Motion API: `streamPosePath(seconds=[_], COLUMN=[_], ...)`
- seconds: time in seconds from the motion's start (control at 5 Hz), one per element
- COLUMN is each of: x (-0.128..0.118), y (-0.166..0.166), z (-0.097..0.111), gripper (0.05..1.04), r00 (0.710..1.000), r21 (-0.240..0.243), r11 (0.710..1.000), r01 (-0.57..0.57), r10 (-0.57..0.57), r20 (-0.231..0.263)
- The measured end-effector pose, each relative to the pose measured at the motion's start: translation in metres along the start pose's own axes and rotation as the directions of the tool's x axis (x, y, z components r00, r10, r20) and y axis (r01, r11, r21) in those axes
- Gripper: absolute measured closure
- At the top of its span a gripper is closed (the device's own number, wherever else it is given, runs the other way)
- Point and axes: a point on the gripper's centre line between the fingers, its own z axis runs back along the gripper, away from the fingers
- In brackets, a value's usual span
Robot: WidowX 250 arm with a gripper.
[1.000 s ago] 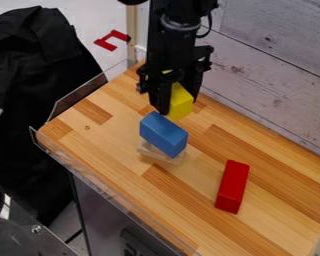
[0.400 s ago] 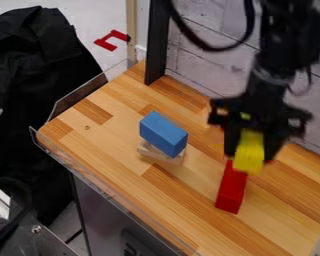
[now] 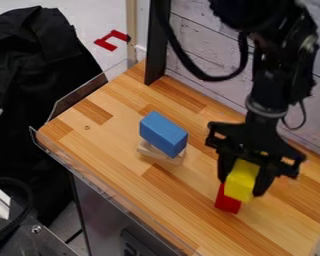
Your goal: Take the yellow rectangular and put it on the top of the red rectangular
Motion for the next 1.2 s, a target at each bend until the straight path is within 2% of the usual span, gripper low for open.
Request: streamPosePath(seconds=[0.6,1.2], x=[0.004,0.013], y=[0.001,0.010], z=[-0.019,-0.019], gripper=[0.496,0.496], r00=[0.997,0.999], r21=[0.026,0.036], r11=[0.999,0.999], r01=[0.046,0.018], r10=[-0.045,-0.017], r20=[-0.060,-0.031])
